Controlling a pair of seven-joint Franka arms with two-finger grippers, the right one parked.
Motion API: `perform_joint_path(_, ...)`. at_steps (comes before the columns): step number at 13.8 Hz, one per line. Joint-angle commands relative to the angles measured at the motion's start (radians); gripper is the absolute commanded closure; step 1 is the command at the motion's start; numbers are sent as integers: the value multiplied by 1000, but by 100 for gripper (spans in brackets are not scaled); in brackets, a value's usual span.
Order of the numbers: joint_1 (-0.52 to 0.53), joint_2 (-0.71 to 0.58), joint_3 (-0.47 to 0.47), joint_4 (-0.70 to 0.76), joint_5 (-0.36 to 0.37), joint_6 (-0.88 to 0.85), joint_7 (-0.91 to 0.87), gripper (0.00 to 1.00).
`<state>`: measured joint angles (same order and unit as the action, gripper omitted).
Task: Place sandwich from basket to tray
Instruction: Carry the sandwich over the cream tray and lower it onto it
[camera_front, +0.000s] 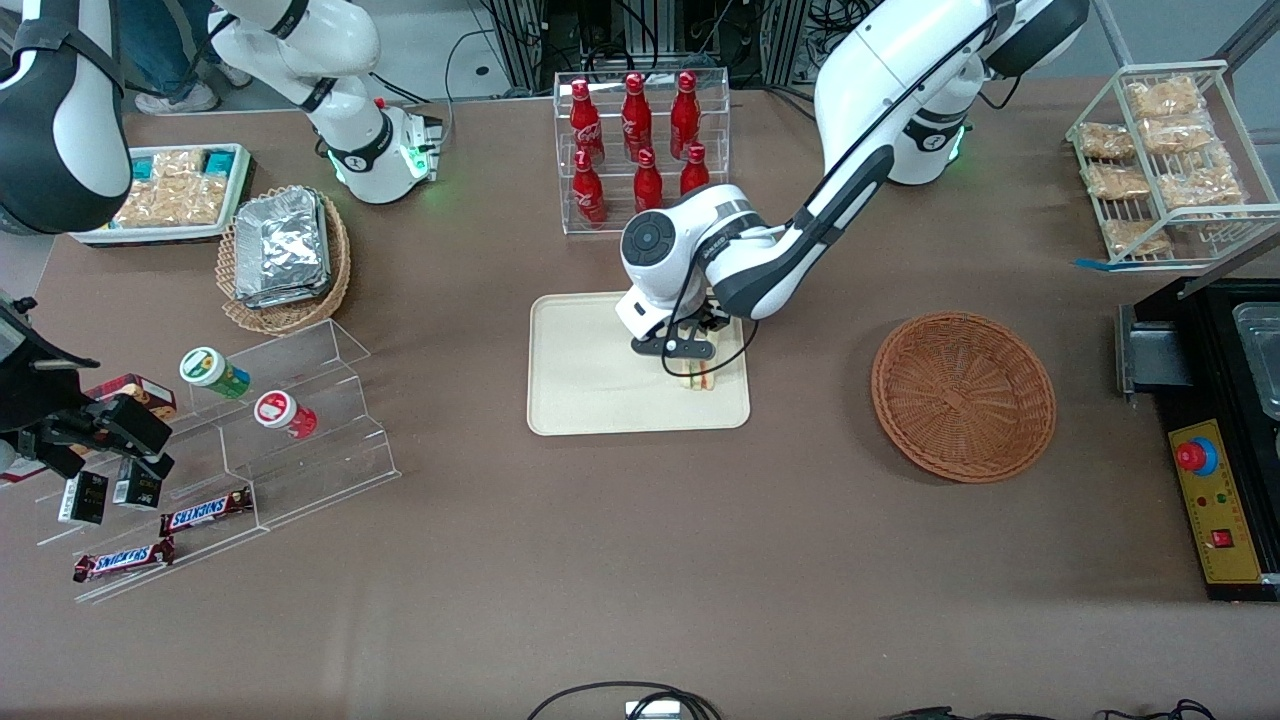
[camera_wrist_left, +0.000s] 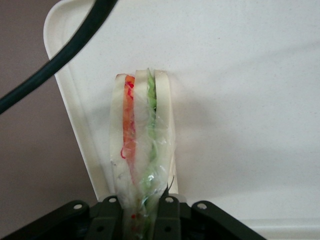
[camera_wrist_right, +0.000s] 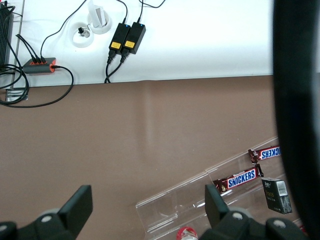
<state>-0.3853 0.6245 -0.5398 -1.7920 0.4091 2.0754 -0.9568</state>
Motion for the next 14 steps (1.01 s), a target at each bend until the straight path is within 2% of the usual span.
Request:
perform_joint_path(1,-18,4,8,22,22,-11,-39,5)
perform_joint_path(2,-18,3,8,22,22,-12,-42,0)
perform_joint_path(7,-6,-37,11,51,13,-32,-46,0)
perform_joint_path(11,68,-66,12,83,17,-58,-98,0)
perform_joint_path(14,143,-110,18,120,22,-159,-111,0)
